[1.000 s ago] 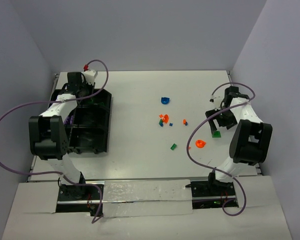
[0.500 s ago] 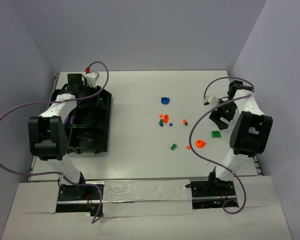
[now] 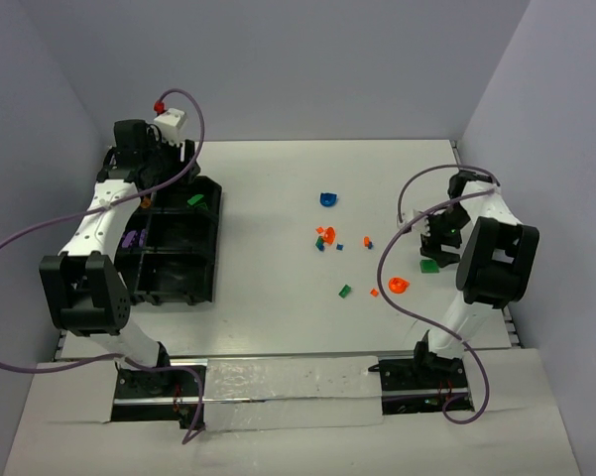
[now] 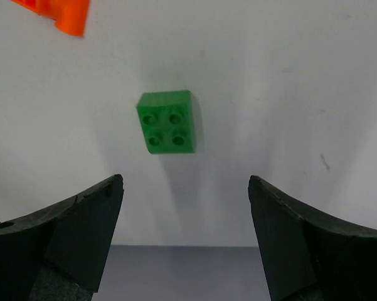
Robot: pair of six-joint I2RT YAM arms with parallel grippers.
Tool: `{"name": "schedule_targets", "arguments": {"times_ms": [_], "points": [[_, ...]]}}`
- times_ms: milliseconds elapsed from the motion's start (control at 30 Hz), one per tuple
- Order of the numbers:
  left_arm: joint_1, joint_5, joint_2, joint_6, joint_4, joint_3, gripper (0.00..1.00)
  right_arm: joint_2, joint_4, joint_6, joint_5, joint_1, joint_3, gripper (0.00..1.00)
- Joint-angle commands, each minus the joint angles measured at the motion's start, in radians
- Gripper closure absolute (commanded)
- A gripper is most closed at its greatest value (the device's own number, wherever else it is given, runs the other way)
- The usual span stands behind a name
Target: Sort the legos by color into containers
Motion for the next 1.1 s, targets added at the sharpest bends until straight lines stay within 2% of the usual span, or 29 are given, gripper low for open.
{"name": "schedule_targets", "arguments": {"times_ms": [0,233,533,600,833,1000,1067], "points": [[-0.001,0.030,-0.039,-0.030,0.002,0.022,0.28,-0.021,-0.002,-0.058,-0.015,0.021,-0.059,0.13],[-0.003,0.030,-0.045,-0.032,0.008,0.017,0.27,0.029,0.072,0.003,-0.026,0.033,-0.086,0.14],[-0.006,0.028,-0.041,-0.025,0.012,0.017,0.27,0.044,0.191,0.018,-0.037,0.045,-0.154,0.23],[-0.005,0.026,-0.043,-0.024,0.014,0.013,0.27,0.043,0.208,0.018,-0.040,0.044,-0.171,0.30],[-0.005,0.096,-0.070,-0.027,0.035,-0.003,0.31,-0.039,0.205,-0.022,-0.100,0.050,-0.216,0.66],[-0.004,0.194,-0.114,-0.123,0.115,-0.033,0.32,-0.071,0.053,0.129,-0.259,0.126,0.004,0.95],[-0.006,0.236,-0.121,-0.227,0.154,-0.040,0.32,-0.060,0.032,0.279,-0.360,0.176,0.132,1.00]]}}
